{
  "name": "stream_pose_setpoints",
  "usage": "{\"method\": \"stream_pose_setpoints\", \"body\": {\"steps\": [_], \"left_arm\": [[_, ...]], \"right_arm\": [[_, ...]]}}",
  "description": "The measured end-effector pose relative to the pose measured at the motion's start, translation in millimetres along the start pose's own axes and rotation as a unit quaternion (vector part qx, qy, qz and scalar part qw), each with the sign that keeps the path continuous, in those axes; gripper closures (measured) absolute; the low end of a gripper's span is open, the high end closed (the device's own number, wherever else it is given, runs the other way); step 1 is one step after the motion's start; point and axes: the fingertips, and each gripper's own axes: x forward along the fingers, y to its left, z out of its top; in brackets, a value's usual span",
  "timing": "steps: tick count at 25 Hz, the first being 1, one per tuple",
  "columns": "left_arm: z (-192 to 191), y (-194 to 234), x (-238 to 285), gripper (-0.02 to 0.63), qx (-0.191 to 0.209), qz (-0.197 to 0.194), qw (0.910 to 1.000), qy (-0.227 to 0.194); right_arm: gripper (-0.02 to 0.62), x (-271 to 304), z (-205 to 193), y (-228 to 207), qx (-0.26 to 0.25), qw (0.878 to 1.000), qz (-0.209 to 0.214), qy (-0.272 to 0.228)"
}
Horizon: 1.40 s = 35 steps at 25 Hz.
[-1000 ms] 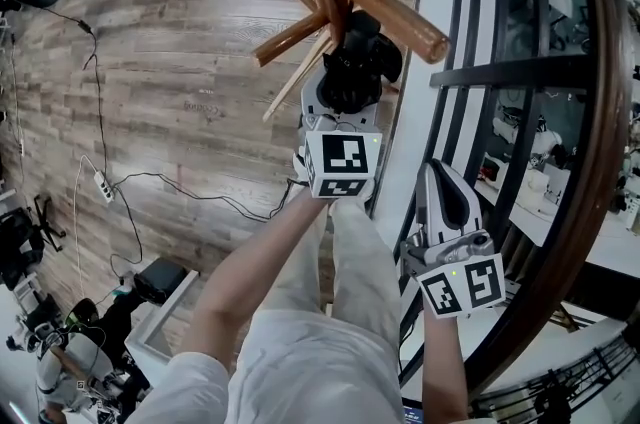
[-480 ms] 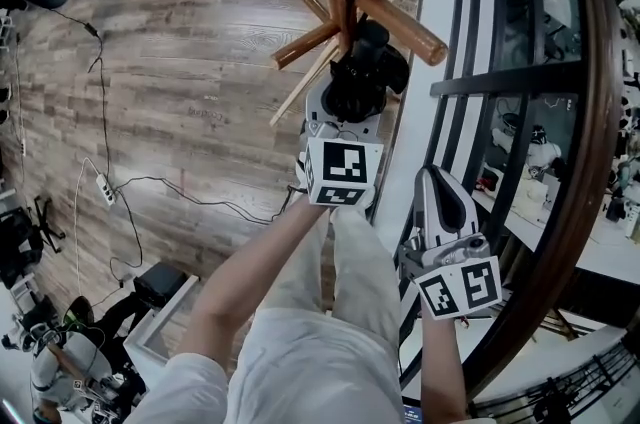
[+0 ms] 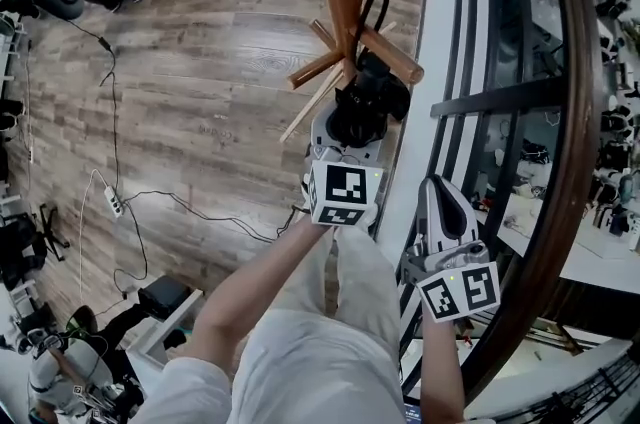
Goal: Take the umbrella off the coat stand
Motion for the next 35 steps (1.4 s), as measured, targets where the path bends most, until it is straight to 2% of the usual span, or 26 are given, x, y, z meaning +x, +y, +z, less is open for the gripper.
{"method": "stream_pose_setpoints", "body": {"steps": [11, 21, 28, 35], "left_arm": [[26.7, -15.4, -30.2, 0.365, 0.007, -0.013, 0.9999, -0.003], [40.1, -34.4, -57.5, 0.365, 0.028, -0.035, 0.9990, 0.006], [53.1, -46.6, -77.3, 0.365, 0.016, -0.036, 0.9992, 0.003], [68.6, -48.7, -92.3, 0.365, 0.020, -0.045, 0.9988, -0.001]], "right_arm": [[0.560, -28.2, 27.6, 13.9, -0.008, 1.000, -0.006, -0.016], [0.560, -45.0, 44.1, 36.0, -0.026, 0.999, 0.009, -0.021], [0.560, -62.7, 58.7, 38.8, -0.028, 0.999, 0.000, -0.036], [0.560, -73.8, 80.3, 46.1, -0.038, 0.998, -0.009, -0.051]]}}
